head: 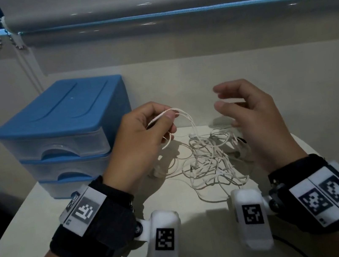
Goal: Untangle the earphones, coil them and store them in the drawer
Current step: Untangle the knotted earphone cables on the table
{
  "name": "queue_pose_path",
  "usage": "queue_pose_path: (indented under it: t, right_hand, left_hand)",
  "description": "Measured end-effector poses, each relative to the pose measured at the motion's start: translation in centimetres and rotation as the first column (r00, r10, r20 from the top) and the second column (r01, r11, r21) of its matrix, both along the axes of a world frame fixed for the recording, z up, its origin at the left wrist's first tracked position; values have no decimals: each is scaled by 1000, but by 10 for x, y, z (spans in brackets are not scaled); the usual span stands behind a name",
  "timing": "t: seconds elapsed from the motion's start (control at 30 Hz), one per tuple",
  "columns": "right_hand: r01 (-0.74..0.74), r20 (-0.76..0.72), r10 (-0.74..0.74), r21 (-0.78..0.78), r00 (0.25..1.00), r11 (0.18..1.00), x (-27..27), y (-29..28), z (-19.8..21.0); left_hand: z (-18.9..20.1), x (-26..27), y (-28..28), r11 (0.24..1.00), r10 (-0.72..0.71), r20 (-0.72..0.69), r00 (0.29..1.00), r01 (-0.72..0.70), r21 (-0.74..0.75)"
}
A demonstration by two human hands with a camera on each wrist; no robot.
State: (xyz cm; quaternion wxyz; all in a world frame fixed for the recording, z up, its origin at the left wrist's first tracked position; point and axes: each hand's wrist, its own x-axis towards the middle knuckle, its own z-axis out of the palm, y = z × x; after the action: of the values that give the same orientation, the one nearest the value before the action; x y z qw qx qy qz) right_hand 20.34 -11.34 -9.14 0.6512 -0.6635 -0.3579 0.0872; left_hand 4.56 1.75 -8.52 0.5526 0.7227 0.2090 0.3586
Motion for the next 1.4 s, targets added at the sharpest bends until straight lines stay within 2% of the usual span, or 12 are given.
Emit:
queue_pose_path:
  t: [0.17, 0.27, 0.37, 0.47, 0.6, 0.7, 0.8, 0.93, 1.07, 1.2, 1.4]
  right_hand:
    - [-198, 147, 212, -100, 966, 975, -13, 3, -1]
    - [-253, 127, 262, -84, 957, 964, -14, 5, -4]
    - [-229, 37, 230, -28, 972, 973, -10, 4, -1]
    - [-217, -27, 216, -43, 976, 975, -11, 3, 2]
    - [-223, -63, 218, -82, 974, 971, -10, 3, 0]
    - [-199, -72, 190, -155, 979, 968, -8, 3, -3]
    - [-152, -57, 143, -200, 988, 968, -6, 3, -4]
    - [-101, -13, 100, -152, 995, 983, -4, 3, -6]
    - [-148, -141, 151, 31, 978, 989, -6, 2, 0]
    - [-162, -119, 169, 73, 978, 984, -9, 1, 3]
    - [3, -57, 0, 48, 998, 999, 1, 0, 0]
  left_hand:
    - [0, -1, -2, 995, -47, -11, 999, 48, 85]
    - [0, 0, -4, 990, -94, -14, 995, 95, 105]
    - [1, 0, -4, 990, -106, -8, 994, 106, 96]
    - [0, 0, -3, 993, -105, 12, 994, 104, 58]
    - [-1, 1, -3, 991, -104, 143, 984, 115, -72]
    - [1, 1, -3, 994, -80, 218, 973, 95, -57]
    - [4, -1, -4, 984, -116, 291, 950, 150, -96]
    - [9, -3, -8, 981, -124, 279, 952, 160, -112]
    - [10, -4, -5, 986, -76, 228, 971, 107, -129]
    - [8, -2, -3, 989, -28, 195, 980, 56, -137]
    - [9, -2, -4, 993, -1, 256, 967, 30, -110]
